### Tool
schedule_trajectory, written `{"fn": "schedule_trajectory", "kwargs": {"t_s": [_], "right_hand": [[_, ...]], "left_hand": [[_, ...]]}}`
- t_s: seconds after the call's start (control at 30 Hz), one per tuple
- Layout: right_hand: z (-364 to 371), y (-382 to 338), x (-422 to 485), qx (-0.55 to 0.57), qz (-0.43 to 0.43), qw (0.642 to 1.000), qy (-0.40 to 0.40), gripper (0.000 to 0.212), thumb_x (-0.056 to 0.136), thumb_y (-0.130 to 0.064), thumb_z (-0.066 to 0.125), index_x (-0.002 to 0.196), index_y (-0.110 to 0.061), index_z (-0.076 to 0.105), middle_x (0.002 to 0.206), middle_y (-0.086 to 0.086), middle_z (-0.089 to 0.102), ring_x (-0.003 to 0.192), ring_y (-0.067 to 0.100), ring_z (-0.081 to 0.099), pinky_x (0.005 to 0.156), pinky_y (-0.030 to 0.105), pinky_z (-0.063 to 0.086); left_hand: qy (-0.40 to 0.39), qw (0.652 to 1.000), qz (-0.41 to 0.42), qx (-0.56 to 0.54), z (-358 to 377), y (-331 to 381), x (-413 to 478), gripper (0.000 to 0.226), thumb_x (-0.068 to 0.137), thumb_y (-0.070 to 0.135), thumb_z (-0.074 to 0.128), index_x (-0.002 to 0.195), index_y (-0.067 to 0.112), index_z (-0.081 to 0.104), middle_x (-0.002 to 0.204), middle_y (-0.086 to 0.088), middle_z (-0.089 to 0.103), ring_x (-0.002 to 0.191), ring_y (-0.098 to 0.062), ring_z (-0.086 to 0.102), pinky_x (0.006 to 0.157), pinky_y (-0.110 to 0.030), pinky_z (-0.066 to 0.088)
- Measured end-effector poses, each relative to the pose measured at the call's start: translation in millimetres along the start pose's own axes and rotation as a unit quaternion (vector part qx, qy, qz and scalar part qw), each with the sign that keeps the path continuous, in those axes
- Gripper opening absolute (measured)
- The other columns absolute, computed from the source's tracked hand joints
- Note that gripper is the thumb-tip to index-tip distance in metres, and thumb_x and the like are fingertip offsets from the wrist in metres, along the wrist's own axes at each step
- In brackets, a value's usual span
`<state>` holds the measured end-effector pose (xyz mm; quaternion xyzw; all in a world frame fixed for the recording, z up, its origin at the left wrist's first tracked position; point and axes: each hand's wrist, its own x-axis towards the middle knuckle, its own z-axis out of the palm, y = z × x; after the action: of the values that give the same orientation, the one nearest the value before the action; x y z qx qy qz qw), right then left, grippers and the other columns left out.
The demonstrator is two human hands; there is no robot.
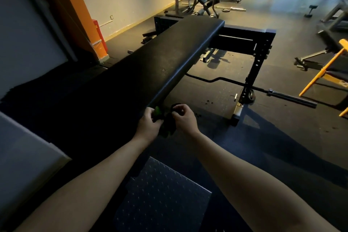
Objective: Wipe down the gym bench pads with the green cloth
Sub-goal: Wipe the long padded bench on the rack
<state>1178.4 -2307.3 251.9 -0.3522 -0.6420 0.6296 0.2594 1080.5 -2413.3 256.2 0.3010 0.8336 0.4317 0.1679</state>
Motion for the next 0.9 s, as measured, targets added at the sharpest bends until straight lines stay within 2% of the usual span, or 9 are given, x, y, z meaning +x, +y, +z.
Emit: {"fn": "schedule_trajectory", "kwargs": {"t_s": [0.17,0.27,0.43,0.5,0.57,0.63,0.7,0.8,0.9], "right_hand": [[-51,2,36,0.029,0.008,0.999,-0.031,0.01,0.101,-0.018,0.053,0.109,-0.025,0.055,0.101,-0.006,0.059,0.091,0.011,0.064,0.067,0.023,0.056],[-63,2,45,0.03,0.037,0.996,-0.069,0.009,0.102,-0.022,0.052,0.11,-0.024,0.055,0.105,-0.003,0.061,0.089,0.011,0.064,0.062,0.02,0.052],[-73,-1,47,0.036,0.082,0.986,-0.143,0.013,0.102,-0.026,0.051,0.11,-0.019,0.059,0.097,-0.002,0.064,0.078,0.007,0.062,0.051,0.012,0.047],[-77,0,48,0.065,0.098,0.979,-0.164,0.02,0.101,-0.029,0.053,0.115,-0.017,0.062,0.099,-0.001,0.067,0.085,0.011,0.066,0.06,0.017,0.053],[-76,0,45,0.096,0.115,0.972,-0.181,0.026,0.1,-0.033,0.054,0.12,-0.019,0.065,0.109,0.004,0.069,0.098,0.018,0.068,0.074,0.028,0.057],[-71,-3,45,0.112,0.117,0.966,-0.203,0.027,0.1,-0.032,0.053,0.121,-0.021,0.066,0.114,0.005,0.068,0.105,0.02,0.066,0.082,0.033,0.056],[-66,-7,42,0.108,0.108,0.961,-0.229,0.026,0.101,-0.029,0.052,0.119,-0.02,0.068,0.11,0.003,0.069,0.103,0.018,0.066,0.083,0.032,0.056],[-49,-17,36,0.076,0.085,0.961,-0.253,0.022,0.102,-0.021,0.05,0.116,-0.019,0.067,0.1,-0.006,0.069,0.092,0.009,0.065,0.065,0.015,0.051],[-31,-14,35,0.033,0.075,0.972,-0.218,0.019,0.1,-0.028,0.057,0.116,-0.02,0.06,0.111,0.0,0.065,0.096,0.01,0.063,0.065,0.015,0.05]], "left_hand": [[0.062,0.994,-0.065,-0.056,49,27,3,0.021,0.097,0.022,0.062,0.116,0.02,0.052,0.111,-0.004,0.063,0.1,-0.02,0.063,0.075,-0.028,0.05],[0.089,0.988,-0.095,-0.088,69,39,3,0.019,0.101,0.022,0.054,0.119,0.017,0.056,0.112,-0.006,0.064,0.102,-0.023,0.063,0.075,-0.03,0.05],[0.067,0.979,-0.124,-0.151,89,58,-2,0.029,0.106,0.026,0.043,0.123,0.022,0.066,0.116,-0.003,0.068,0.109,-0.02,0.064,0.097,-0.04,0.053],[0.053,0.981,-0.113,-0.147,91,54,-1,0.033,0.1,0.037,0.047,0.125,0.027,0.066,0.124,-0.003,0.065,0.114,-0.021,0.063,0.099,-0.042,0.053],[0.024,0.986,-0.105,-0.128,92,48,-4,0.04,0.094,0.047,0.047,0.131,0.041,0.061,0.135,0.0,0.058,0.122,-0.019,0.059,0.102,-0.044,0.051],[-0.001,0.985,-0.101,-0.138,89,51,-11,0.04,0.1,0.043,0.046,0.139,0.05,0.048,0.143,0.006,0.051,0.129,-0.014,0.051,0.107,-0.045,0.046],[0.009,0.977,-0.098,-0.189,84,54,-17,0.042,0.106,0.032,0.045,0.144,0.049,0.041,0.144,0.008,0.05,0.131,-0.012,0.049,0.108,-0.045,0.044],[0.087,0.966,-0.102,-0.219,66,43,-15,0.041,0.106,0.022,0.045,0.142,0.04,0.046,0.136,0.002,0.058,0.126,-0.018,0.056,0.105,-0.046,0.048],[0.141,0.966,-0.105,-0.192,48,33,-9,0.037,0.102,0.017,0.051,0.136,0.032,0.051,0.125,0.002,0.062,0.118,-0.018,0.06,0.099,-0.041,0.052]]}}
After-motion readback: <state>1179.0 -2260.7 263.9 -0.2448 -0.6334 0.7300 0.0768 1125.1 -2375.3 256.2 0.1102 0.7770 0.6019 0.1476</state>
